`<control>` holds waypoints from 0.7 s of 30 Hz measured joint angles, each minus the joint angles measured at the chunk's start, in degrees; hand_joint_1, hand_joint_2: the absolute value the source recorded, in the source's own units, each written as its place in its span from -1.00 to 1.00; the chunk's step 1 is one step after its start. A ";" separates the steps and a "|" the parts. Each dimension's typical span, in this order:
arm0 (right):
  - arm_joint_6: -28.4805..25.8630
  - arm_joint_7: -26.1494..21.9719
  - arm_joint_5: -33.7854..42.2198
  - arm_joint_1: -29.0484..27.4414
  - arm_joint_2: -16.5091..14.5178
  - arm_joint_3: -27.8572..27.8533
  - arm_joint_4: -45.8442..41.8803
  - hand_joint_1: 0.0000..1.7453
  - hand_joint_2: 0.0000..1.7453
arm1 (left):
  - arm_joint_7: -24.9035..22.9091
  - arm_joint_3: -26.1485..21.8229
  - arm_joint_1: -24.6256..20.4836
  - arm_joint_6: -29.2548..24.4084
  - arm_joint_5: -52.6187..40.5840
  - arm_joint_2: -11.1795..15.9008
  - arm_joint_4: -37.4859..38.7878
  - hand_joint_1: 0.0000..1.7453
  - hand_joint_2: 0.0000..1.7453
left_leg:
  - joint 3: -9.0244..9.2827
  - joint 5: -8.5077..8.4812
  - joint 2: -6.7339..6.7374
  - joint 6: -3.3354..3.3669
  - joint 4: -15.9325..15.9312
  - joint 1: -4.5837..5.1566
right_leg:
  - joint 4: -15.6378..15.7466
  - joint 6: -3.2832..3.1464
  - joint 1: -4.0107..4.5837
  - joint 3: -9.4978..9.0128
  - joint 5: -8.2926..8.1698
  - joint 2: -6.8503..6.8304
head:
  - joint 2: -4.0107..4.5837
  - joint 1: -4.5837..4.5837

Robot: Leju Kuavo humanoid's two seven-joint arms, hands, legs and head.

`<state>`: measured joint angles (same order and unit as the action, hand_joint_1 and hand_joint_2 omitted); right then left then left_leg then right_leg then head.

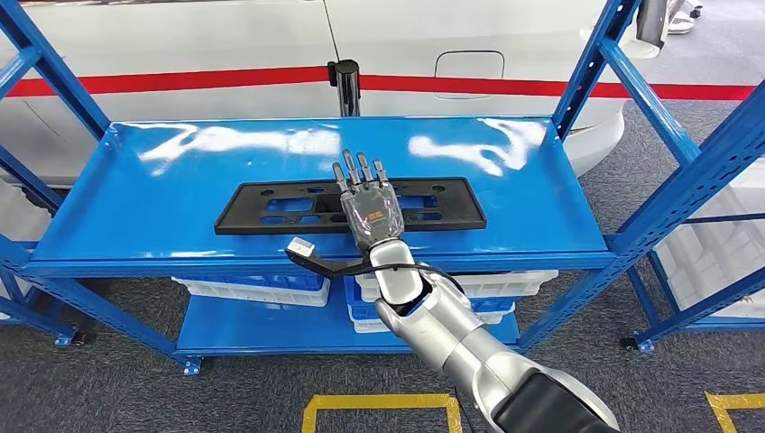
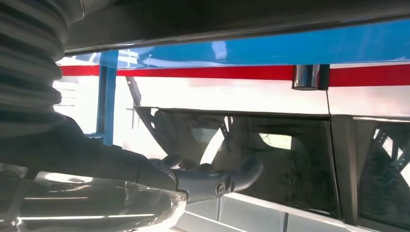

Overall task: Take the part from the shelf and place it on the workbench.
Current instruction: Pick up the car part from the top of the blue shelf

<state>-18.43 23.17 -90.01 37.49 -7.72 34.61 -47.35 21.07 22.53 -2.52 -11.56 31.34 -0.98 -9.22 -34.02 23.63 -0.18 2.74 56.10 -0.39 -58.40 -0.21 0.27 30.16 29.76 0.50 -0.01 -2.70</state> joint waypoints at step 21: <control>2.49 -0.10 0.00 -0.38 0.19 -0.10 0.88 -0.87 1.00 | 0.75 0.07 -0.14 -2.27 0.00 -0.31 0.02 -1.00 -1.00 | -6.81 9.04 -0.02 -3.55 17.15 -0.75 | 1.27 -1.25 -1.35 2.30 -3.71 -0.11 | 0.01 0.19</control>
<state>-15.93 23.06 -90.01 37.11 -7.53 34.51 -46.47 21.82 22.60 -2.66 -13.83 31.34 -1.28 -9.20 -40.84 32.68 -0.20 -0.81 73.24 -1.14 -57.13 -1.45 -1.08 32.46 26.05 0.39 0.00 -2.51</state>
